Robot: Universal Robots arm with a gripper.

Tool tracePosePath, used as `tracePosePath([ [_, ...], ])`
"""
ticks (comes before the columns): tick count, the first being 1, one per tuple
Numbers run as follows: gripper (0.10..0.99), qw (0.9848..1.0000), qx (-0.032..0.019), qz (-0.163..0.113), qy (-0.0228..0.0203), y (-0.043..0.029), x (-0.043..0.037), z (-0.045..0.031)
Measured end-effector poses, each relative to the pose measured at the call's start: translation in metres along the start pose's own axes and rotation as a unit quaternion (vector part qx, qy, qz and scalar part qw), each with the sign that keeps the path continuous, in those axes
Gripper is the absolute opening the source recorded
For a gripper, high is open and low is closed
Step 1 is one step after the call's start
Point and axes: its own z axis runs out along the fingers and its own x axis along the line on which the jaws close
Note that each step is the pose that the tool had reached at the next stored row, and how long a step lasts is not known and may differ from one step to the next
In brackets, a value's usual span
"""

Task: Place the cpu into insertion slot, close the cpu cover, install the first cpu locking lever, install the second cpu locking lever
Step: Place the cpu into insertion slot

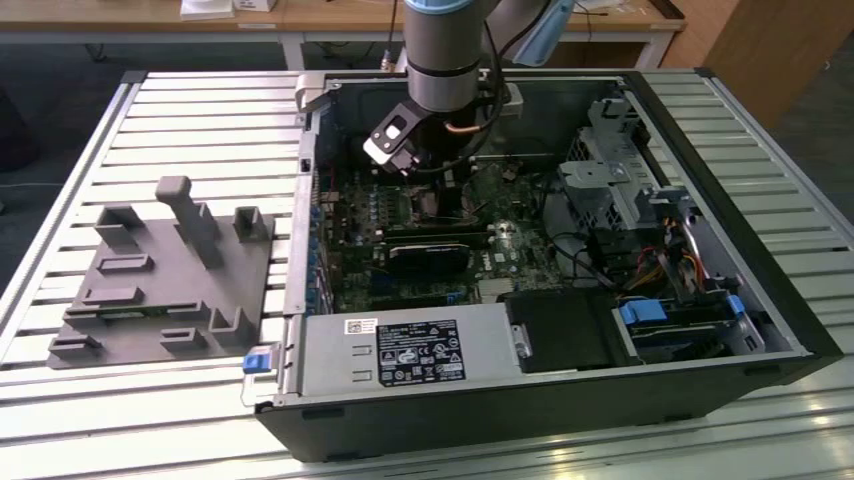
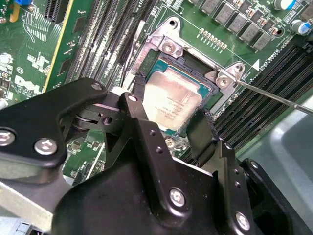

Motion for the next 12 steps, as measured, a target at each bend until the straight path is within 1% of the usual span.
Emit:
tracePosePath([
  [8, 0.612, 1.0000, 0.0001, 0.000, 0.0008, -0.0001, 0.0008, 0.0002],
  [12, 0.612, 1.0000, 0.0001, 0.000, 0.0009, 0.0003, 0.0008, -0.0055],
])
